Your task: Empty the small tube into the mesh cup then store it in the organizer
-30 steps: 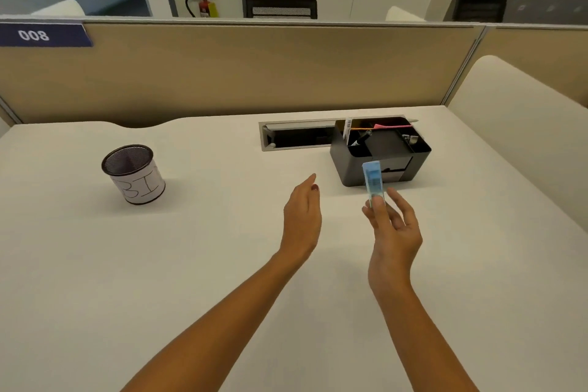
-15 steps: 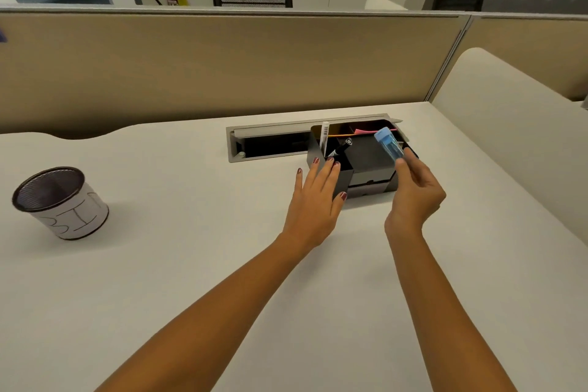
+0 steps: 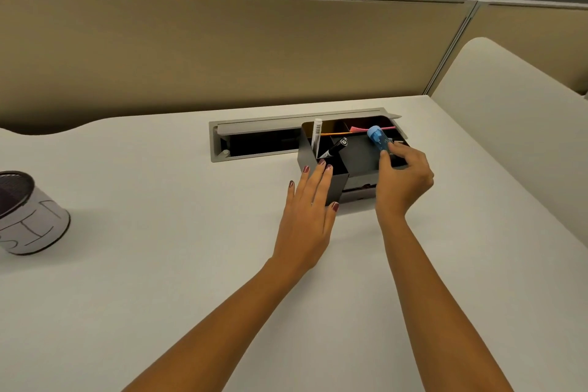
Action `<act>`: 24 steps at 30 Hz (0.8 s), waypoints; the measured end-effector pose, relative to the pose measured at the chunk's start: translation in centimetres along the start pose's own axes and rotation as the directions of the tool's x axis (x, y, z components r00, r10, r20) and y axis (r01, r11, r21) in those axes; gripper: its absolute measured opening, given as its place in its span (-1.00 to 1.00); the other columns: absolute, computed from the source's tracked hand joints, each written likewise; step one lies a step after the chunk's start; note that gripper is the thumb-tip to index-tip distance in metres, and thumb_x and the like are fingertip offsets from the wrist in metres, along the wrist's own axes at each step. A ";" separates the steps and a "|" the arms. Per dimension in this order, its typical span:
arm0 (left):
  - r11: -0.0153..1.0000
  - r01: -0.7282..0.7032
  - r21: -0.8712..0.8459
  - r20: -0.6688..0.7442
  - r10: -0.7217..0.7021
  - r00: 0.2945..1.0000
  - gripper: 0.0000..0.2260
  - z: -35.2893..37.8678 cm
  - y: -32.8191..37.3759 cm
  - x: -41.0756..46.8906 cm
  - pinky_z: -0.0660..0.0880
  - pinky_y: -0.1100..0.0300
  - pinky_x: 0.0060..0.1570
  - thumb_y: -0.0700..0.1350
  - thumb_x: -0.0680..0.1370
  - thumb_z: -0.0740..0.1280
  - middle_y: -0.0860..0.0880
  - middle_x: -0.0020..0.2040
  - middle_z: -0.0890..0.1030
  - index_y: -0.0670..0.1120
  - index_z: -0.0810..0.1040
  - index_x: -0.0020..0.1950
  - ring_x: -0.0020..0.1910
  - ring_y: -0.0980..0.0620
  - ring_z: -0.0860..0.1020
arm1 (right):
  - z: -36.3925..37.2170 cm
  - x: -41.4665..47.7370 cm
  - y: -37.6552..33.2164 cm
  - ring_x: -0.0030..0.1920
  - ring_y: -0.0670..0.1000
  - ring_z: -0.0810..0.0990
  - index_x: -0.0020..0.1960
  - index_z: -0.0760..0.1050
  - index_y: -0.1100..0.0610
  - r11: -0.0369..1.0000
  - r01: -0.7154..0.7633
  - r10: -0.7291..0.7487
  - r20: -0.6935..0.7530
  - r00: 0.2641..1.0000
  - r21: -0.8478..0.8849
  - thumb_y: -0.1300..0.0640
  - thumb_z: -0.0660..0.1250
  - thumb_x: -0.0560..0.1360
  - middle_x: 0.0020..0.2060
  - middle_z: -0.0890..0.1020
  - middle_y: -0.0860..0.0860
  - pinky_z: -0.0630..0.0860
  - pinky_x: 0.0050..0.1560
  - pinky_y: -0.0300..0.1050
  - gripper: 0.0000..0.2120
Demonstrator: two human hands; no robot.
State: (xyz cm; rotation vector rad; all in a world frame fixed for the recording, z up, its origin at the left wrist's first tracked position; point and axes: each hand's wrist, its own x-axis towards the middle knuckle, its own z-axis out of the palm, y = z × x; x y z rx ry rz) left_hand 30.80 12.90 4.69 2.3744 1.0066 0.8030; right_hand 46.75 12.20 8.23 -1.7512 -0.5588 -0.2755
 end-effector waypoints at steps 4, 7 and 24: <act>1.000 -0.007 -0.011 -0.002 0.007 1.000 -0.48 -0.1 0.1 0.0 -0.29 0.17 0.42 0.05 0.61 0.05 0.05 0.58 0.01 0.04 -0.03 0.54 0.50 0.14 -0.18 | 0.2 -0.1 0.3 0.03 0.11 0.65 0.04 0.65 0.23 1.000 0.028 -0.028 0.001 1.000 -0.010 0.28 0.48 0.43 0.00 0.71 0.15 0.33 -0.05 -0.48 -0.81; 1.000 -0.005 -0.011 -0.008 0.005 1.000 -0.48 -0.2 0.3 -0.1 -0.32 0.20 0.40 0.05 0.61 0.04 0.04 0.58 0.01 0.02 -0.02 0.55 0.50 0.13 -0.18 | 0.2 -0.2 0.2 0.03 0.13 0.64 0.03 0.63 0.23 0.998 0.052 -0.052 -0.004 0.999 -0.027 0.29 0.46 0.43 0.00 0.70 0.15 0.39 -0.02 -0.38 -0.82; 0.994 -0.073 0.078 0.002 0.073 0.997 -0.43 -0.8 -1.3 -0.9 -0.32 0.16 0.43 0.06 0.62 0.07 0.08 0.53 -0.17 0.05 -0.15 0.54 0.52 0.09 -0.23 | -1.1 -2.6 -1.1 0.10 0.12 0.58 0.12 0.51 0.23 0.989 0.139 -0.138 0.028 0.990 -0.044 0.25 0.43 0.46 0.06 0.61 0.17 0.37 0.18 -0.24 -0.75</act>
